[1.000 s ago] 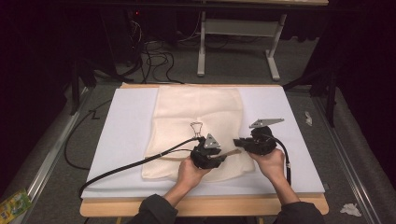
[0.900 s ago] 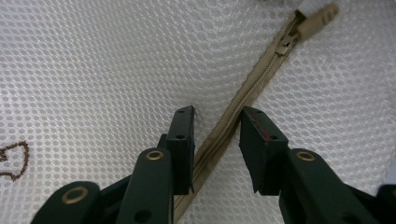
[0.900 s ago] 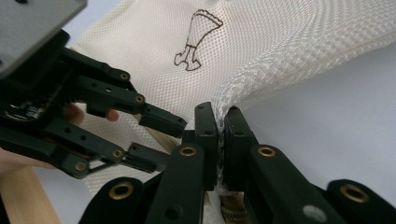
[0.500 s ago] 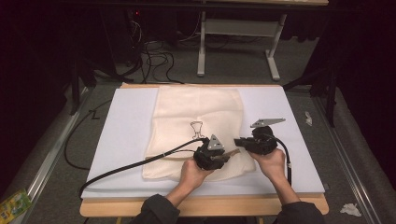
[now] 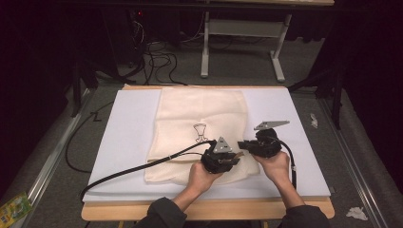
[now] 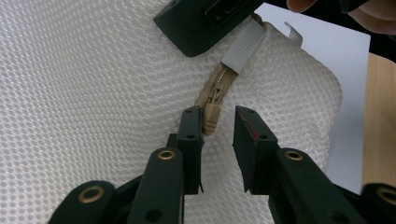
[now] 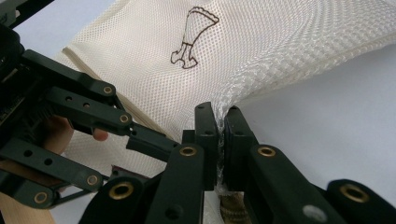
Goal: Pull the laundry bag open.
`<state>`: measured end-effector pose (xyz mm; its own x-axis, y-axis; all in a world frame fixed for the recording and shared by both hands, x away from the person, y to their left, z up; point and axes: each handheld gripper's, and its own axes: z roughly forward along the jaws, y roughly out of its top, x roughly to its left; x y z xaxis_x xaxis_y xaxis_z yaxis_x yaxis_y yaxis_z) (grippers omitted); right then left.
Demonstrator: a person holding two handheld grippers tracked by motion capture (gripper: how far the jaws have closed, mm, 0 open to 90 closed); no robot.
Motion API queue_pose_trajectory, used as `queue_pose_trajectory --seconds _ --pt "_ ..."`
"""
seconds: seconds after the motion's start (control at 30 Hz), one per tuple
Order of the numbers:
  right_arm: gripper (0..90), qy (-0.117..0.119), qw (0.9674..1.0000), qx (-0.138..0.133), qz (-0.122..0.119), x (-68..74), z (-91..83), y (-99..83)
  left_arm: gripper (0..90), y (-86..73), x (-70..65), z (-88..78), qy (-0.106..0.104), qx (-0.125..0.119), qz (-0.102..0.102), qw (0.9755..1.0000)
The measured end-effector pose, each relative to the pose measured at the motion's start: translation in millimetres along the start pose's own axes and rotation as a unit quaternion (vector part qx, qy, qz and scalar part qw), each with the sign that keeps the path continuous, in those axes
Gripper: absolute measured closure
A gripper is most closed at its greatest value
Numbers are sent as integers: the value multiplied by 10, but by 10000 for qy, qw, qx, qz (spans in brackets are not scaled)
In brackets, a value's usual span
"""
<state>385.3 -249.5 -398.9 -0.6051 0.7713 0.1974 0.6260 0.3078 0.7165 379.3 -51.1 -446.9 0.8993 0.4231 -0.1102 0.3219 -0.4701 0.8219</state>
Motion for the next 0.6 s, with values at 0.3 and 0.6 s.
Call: queue_pose_trajectory --seconds 0.3,0.6 --pt "881 26 10000 -15 -4 -8 7 -11 824 6 21 36 -90 33 -100 9999" --pt "880 52 10000 -2 4 -24 -4 -35 866 3 20 35 -176 56 -119 9998"
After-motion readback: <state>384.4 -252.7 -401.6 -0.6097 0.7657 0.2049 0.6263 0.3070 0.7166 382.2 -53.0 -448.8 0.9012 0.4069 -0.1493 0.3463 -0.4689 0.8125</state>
